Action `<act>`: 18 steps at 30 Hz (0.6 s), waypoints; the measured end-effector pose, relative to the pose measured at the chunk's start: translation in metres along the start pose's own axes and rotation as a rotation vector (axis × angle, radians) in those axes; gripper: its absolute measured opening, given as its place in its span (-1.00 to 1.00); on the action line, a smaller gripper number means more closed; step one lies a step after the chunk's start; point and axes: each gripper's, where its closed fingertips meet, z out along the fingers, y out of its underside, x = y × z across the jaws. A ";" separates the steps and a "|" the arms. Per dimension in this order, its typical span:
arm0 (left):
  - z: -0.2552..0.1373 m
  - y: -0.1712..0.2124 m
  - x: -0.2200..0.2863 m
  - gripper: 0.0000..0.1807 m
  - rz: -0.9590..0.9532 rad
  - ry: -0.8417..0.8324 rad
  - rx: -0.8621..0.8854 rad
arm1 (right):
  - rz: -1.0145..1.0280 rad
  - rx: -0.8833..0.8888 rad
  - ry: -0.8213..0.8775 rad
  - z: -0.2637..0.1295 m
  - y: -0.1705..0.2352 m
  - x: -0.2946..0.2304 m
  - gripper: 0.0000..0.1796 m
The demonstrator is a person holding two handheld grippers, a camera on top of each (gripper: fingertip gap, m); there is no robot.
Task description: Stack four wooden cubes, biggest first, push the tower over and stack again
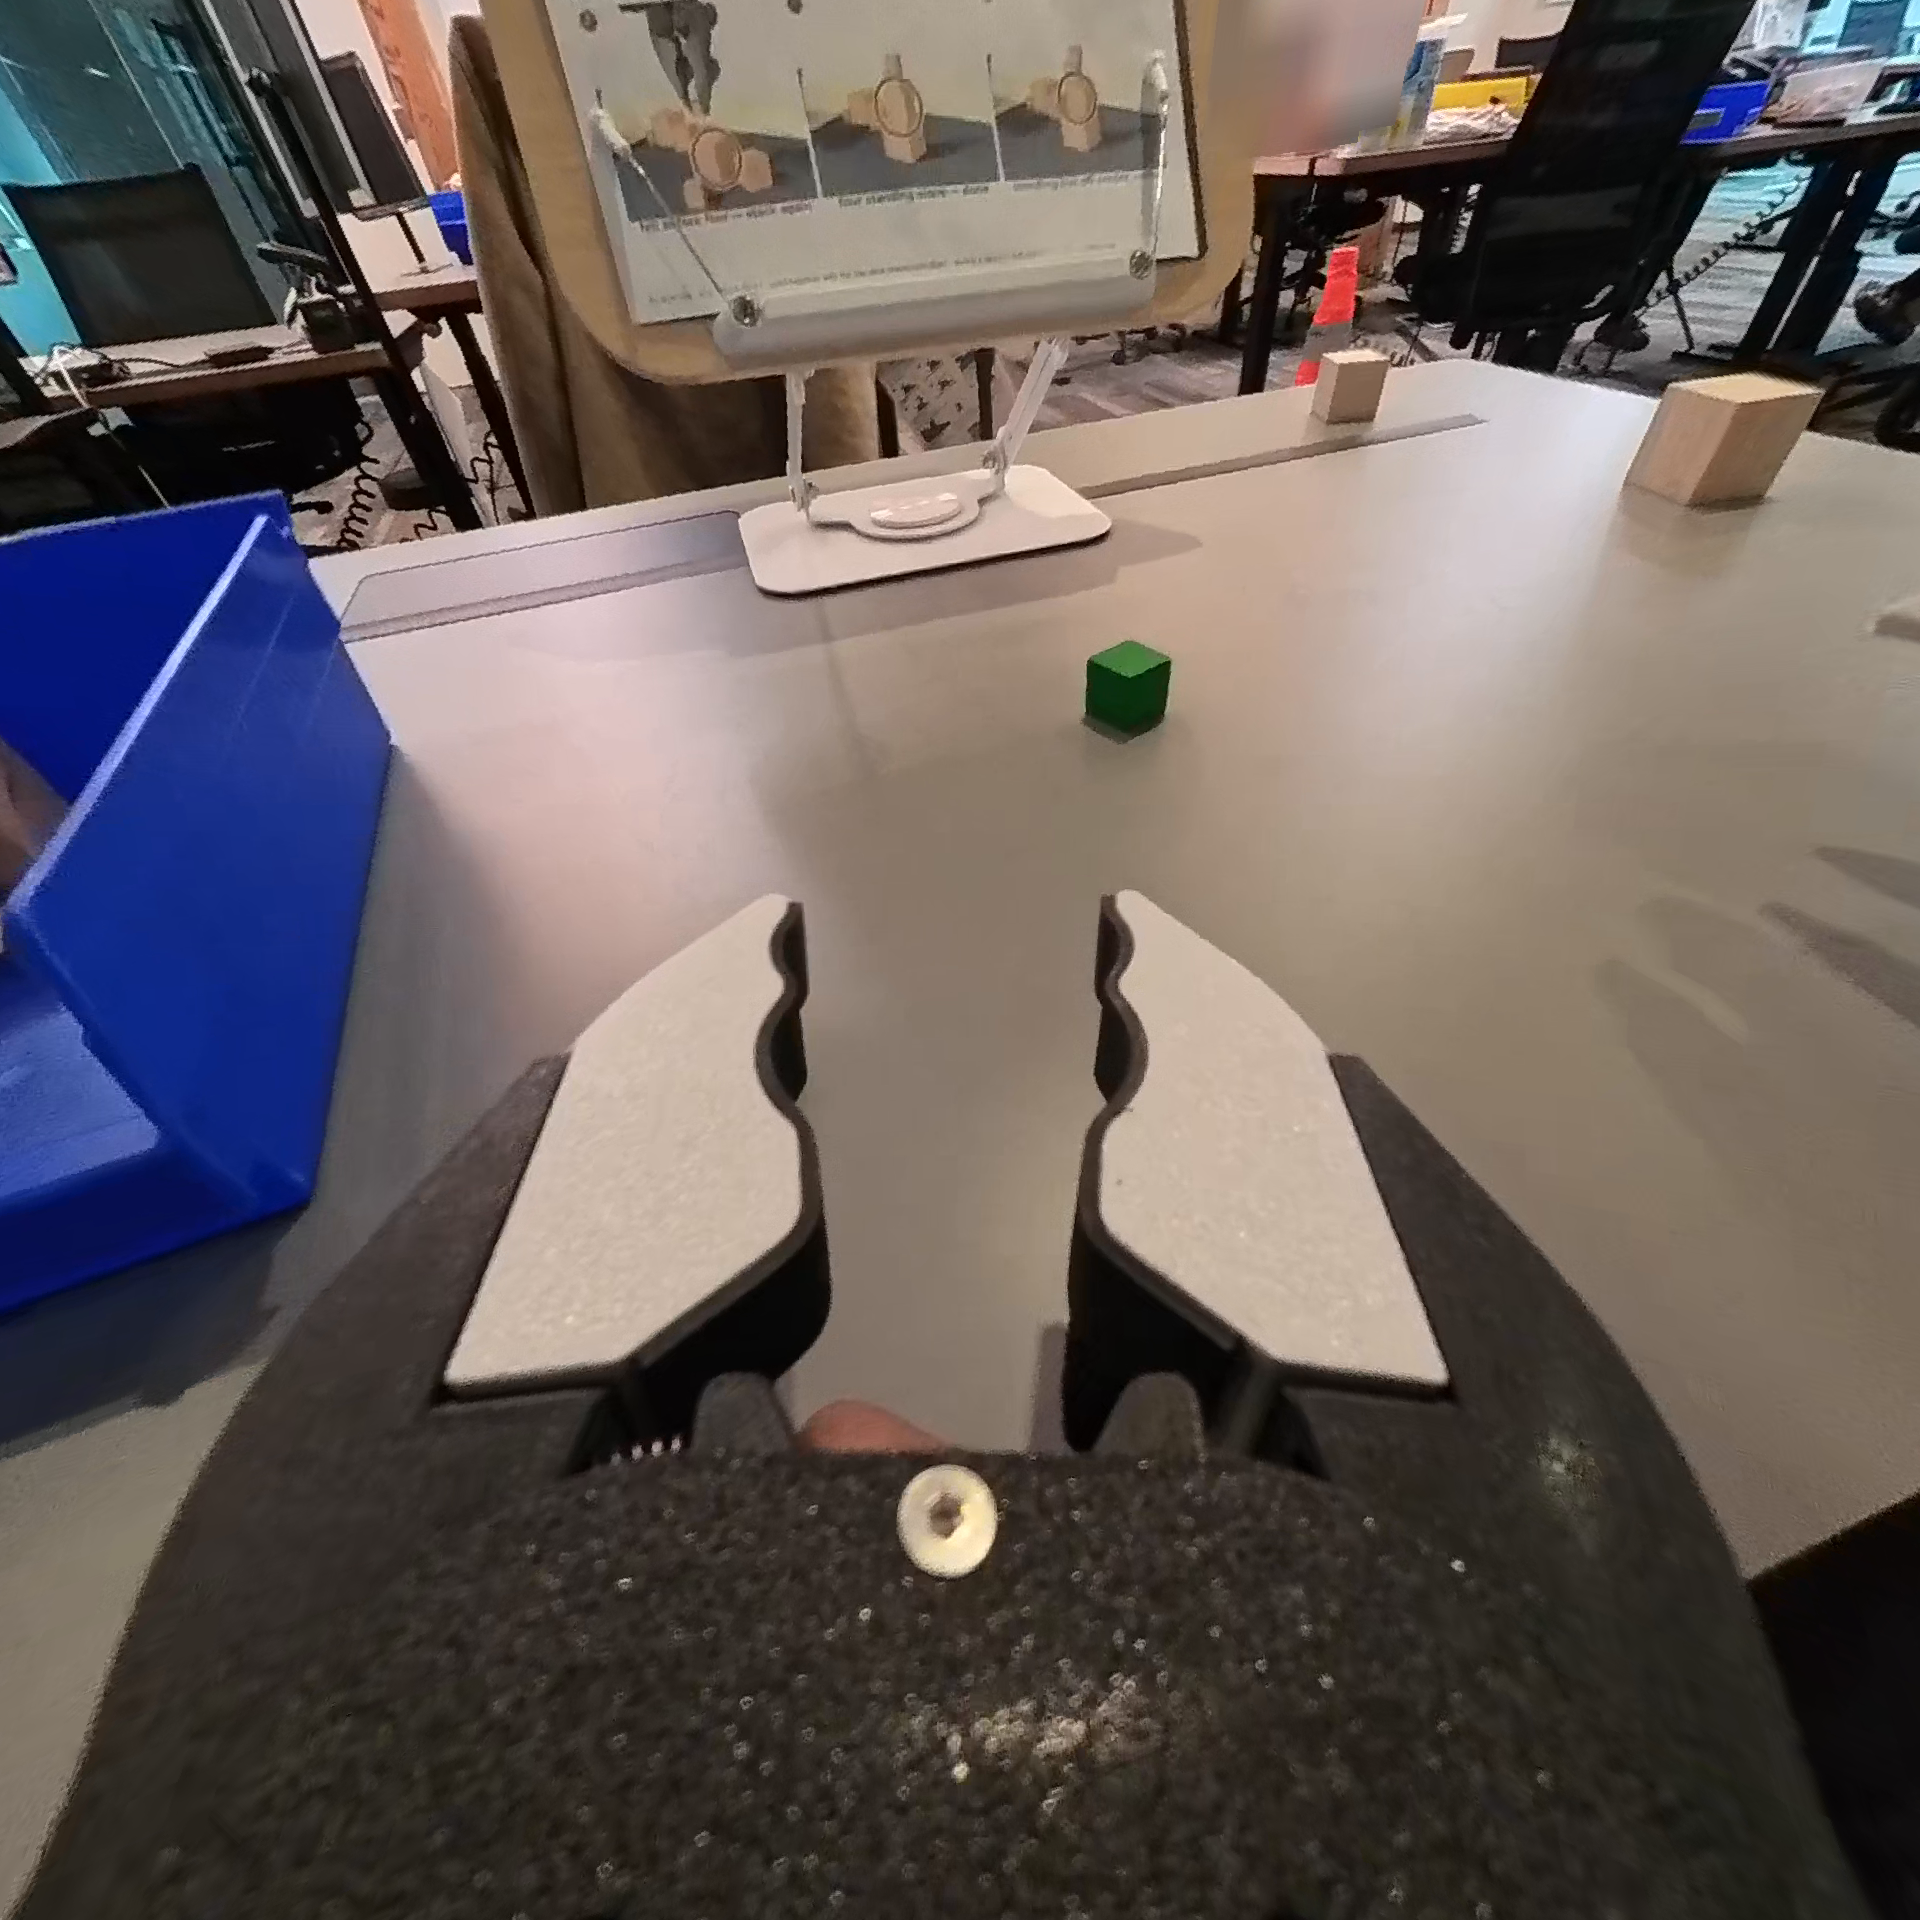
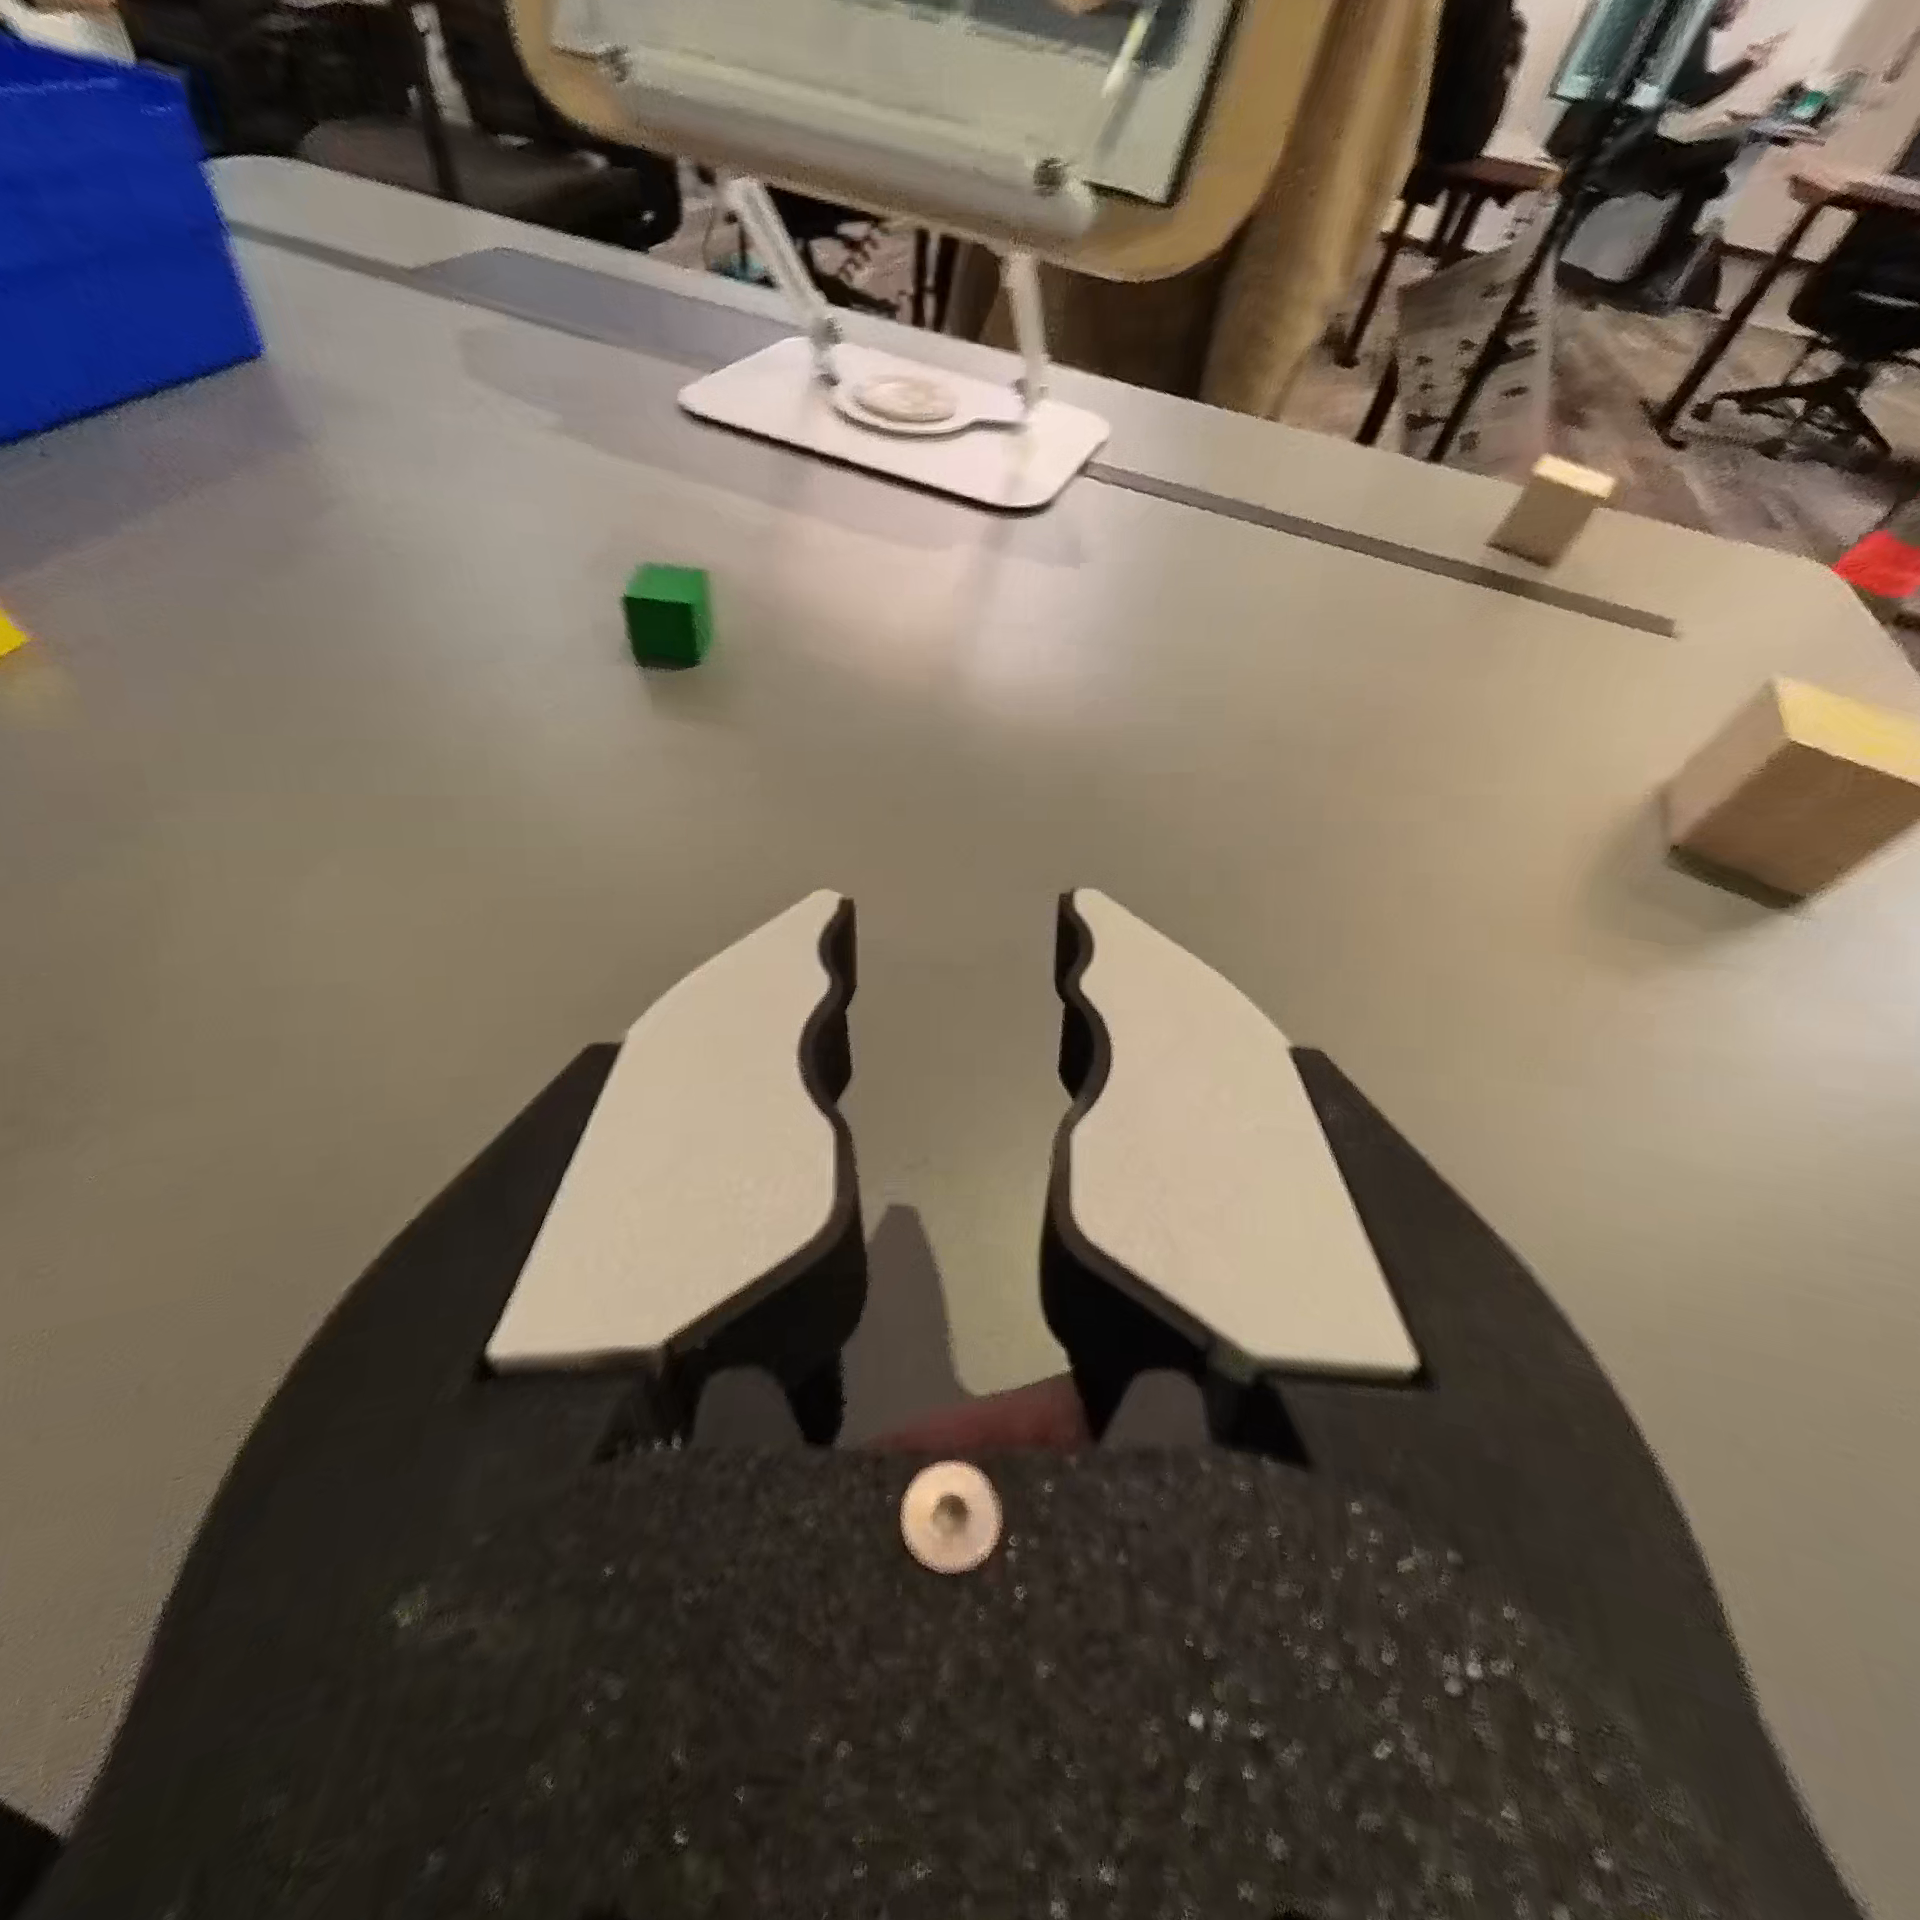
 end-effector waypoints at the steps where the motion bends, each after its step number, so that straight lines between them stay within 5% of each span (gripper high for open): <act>1: 0.000 -0.002 0.002 -0.41 0.005 0.003 0.004 | 0.028 0.000 0.015 -0.002 0.000 0.009 -0.60; 18: 0.016 -0.011 0.026 -0.41 0.024 0.080 0.017 | 0.133 0.000 0.266 -0.047 0.018 0.104 -0.58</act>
